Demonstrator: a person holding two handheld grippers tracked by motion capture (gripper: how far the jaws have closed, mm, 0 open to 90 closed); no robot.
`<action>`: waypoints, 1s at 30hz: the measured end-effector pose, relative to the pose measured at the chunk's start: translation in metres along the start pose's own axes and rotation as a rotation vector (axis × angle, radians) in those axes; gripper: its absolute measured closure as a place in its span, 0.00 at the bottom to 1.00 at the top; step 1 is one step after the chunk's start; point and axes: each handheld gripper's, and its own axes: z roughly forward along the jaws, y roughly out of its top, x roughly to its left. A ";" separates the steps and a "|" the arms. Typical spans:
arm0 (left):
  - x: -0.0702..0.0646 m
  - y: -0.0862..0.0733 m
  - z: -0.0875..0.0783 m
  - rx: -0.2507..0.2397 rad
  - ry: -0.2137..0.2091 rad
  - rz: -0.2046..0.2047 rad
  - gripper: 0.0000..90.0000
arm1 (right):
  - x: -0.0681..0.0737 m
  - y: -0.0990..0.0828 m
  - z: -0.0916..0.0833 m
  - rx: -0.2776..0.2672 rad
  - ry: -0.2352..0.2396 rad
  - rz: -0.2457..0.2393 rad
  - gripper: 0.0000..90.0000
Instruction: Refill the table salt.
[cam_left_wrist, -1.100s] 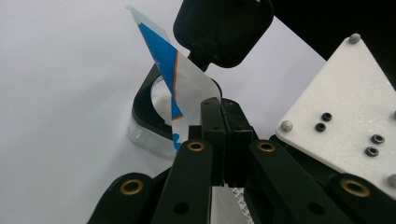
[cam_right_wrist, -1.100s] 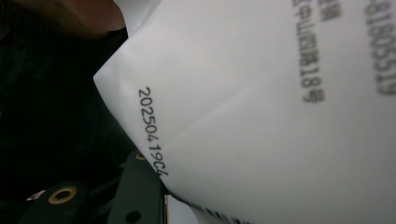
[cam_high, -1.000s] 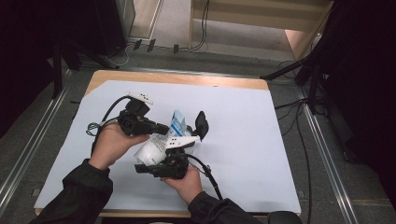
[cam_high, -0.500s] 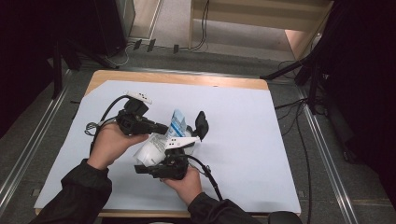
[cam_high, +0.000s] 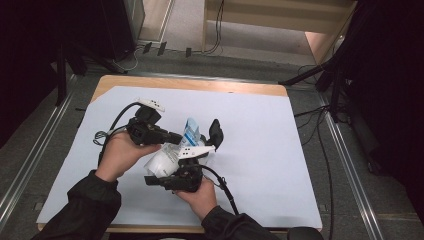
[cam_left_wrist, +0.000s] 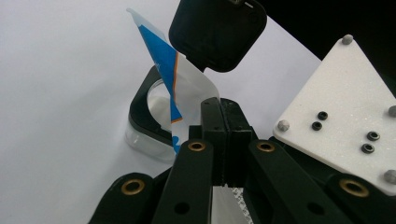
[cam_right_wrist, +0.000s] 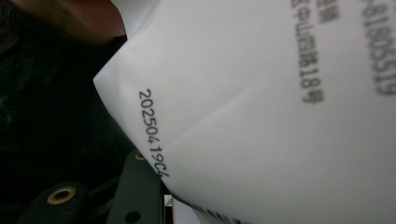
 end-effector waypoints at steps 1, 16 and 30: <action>0.000 0.000 0.001 0.003 0.003 0.002 1.00 | -0.001 0.000 0.000 0.001 -0.003 0.002 0.70; -0.001 0.001 0.006 0.014 0.003 0.005 1.00 | -0.003 -0.001 0.001 0.011 -0.011 0.018 0.64; -0.003 0.001 0.008 0.016 0.010 0.005 1.00 | -0.002 -0.001 0.001 0.023 -0.043 0.019 0.61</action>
